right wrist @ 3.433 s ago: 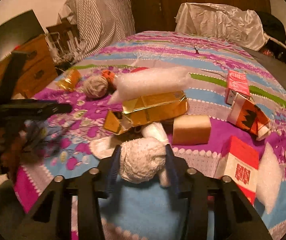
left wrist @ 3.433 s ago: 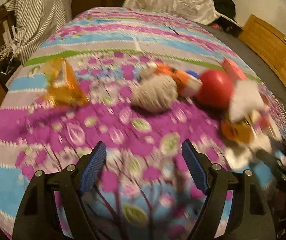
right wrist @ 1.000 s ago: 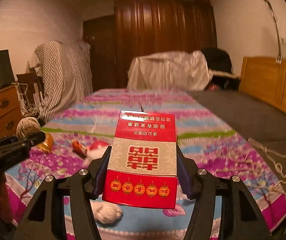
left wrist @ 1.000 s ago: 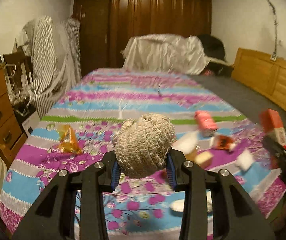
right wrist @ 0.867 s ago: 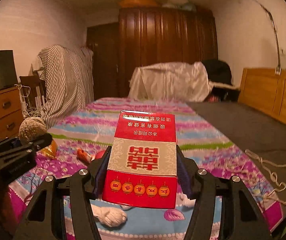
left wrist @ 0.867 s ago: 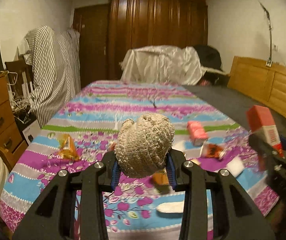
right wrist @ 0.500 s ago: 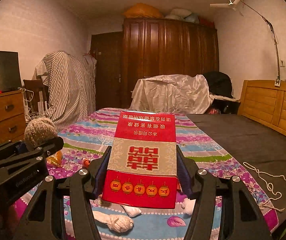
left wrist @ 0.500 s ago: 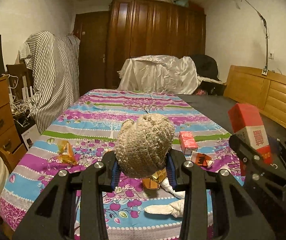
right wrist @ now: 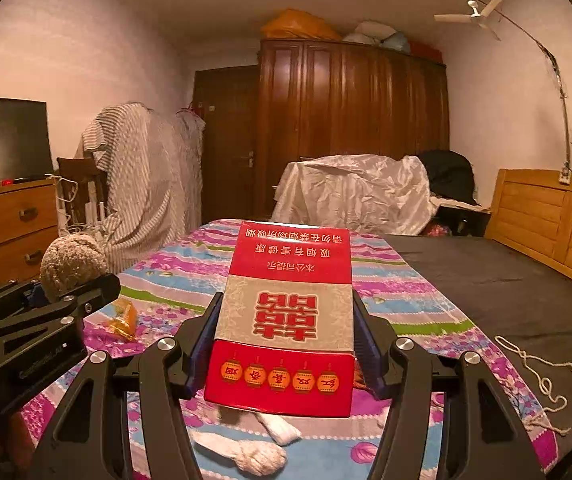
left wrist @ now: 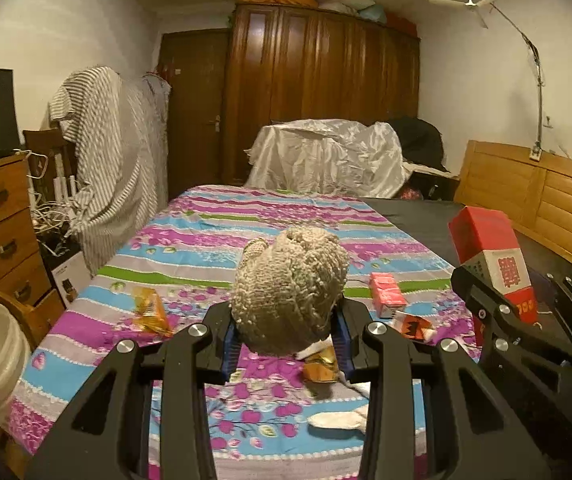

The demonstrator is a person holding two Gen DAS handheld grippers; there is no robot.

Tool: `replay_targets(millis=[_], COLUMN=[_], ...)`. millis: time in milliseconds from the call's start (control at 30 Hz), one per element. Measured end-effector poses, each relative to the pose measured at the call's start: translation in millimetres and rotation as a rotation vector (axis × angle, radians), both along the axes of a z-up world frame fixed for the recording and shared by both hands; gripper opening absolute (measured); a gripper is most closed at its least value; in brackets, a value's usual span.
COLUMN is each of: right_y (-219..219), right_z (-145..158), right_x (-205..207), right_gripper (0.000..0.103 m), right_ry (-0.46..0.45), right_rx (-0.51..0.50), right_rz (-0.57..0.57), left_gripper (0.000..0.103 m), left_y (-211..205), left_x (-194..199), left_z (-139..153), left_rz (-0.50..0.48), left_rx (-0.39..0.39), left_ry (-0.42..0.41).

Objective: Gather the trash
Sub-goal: 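Carry the yarn ball and red box over to the white basin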

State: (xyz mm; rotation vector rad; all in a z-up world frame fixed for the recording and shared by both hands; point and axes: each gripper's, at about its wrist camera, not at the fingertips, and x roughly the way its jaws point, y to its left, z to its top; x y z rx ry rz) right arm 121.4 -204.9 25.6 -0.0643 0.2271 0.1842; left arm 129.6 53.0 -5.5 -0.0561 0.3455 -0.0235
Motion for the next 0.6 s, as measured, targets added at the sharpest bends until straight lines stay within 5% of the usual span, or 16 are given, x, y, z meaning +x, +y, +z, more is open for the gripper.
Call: replay_targets(millis=[267, 600], right_y=[60, 187], right_z=[22, 46], right_x=[9, 18], right_gripper=[0.06, 0.061], right_ry=[-0.009, 0.016], right_rx=[-0.006, -0.007], right_rz=[0.147, 0.372], left_gripper=[0.036, 0.036], left_y=[62, 173], left_x=[-10, -31], left_z=[12, 29], left_rz=[0.14, 0.376], left_rx=[-0.003, -0.009], left_ry=[-0.008, -0.004])
